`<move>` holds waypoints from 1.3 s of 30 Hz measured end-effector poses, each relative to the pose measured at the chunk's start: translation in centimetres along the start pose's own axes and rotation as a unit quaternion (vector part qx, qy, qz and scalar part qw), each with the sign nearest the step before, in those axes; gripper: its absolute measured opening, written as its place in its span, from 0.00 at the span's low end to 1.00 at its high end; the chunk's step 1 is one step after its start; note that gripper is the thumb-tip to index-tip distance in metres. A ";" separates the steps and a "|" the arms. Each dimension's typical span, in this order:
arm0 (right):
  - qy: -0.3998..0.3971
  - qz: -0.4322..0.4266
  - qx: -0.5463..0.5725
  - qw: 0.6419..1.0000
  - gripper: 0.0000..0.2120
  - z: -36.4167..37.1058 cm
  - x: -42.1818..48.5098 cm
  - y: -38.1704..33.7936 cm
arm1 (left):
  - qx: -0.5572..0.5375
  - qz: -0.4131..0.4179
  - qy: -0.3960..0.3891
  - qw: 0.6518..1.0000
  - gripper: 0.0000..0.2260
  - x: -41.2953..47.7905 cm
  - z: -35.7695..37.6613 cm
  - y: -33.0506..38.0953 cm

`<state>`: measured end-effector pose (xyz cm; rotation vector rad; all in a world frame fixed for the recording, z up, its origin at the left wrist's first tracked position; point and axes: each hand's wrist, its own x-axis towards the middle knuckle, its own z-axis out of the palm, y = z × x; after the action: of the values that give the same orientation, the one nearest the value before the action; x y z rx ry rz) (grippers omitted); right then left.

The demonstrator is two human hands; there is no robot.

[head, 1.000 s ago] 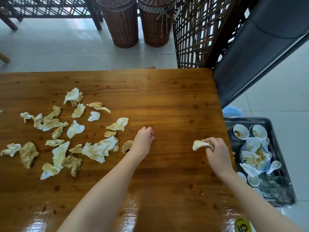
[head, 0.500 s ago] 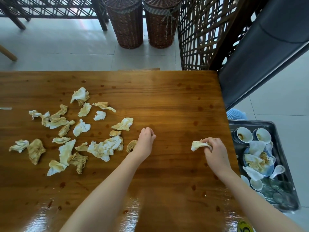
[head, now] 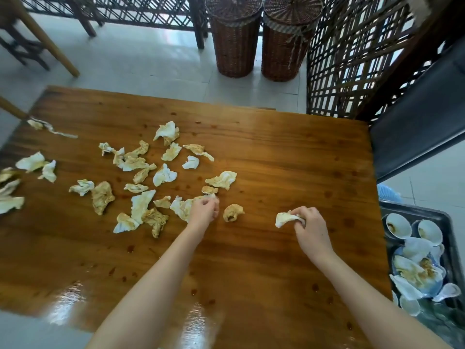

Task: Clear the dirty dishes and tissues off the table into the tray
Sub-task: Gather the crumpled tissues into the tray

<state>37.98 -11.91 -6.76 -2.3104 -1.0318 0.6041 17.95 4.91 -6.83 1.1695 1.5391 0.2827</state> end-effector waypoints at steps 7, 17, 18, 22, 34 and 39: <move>-0.023 -0.033 -0.002 0.999 0.11 2.3 0.4 -3.2 | 0.168 0.141 0.019 0.975 0.04 -0.7 -2.4 -0.9; -0.071 -0.064 0.007 0.995 0.11 5.5 0.9 -7.2 | 0.394 0.273 0.016 0.877 0.18 1.7 -4.9 -2.6; -0.073 -0.063 0.005 0.995 0.11 5.8 1.1 -7.4 | 0.407 0.280 0.015 0.869 0.20 2.0 -4.9 -2.7; -0.070 -0.073 -0.011 0.995 0.11 7.0 1.7 -8.1 | 0.449 0.305 0.024 0.840 0.29 3.2 -4.8 -2.7; -0.116 -0.157 -0.158 0.968 0.21 11.0 1.3 -9.2 | 0.512 0.340 0.004 0.789 0.23 4.6 -3.7 -4.0; -0.131 -0.164 -0.174 0.962 0.20 11.0 1.1 -9.0 | 0.478 0.337 -0.019 0.811 0.17 4.5 -3.0 -3.9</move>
<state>27.36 -2.82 -9.65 -2.3079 -1.7267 0.6448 13.93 7.72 -11.30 2.5087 1.1514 -0.0994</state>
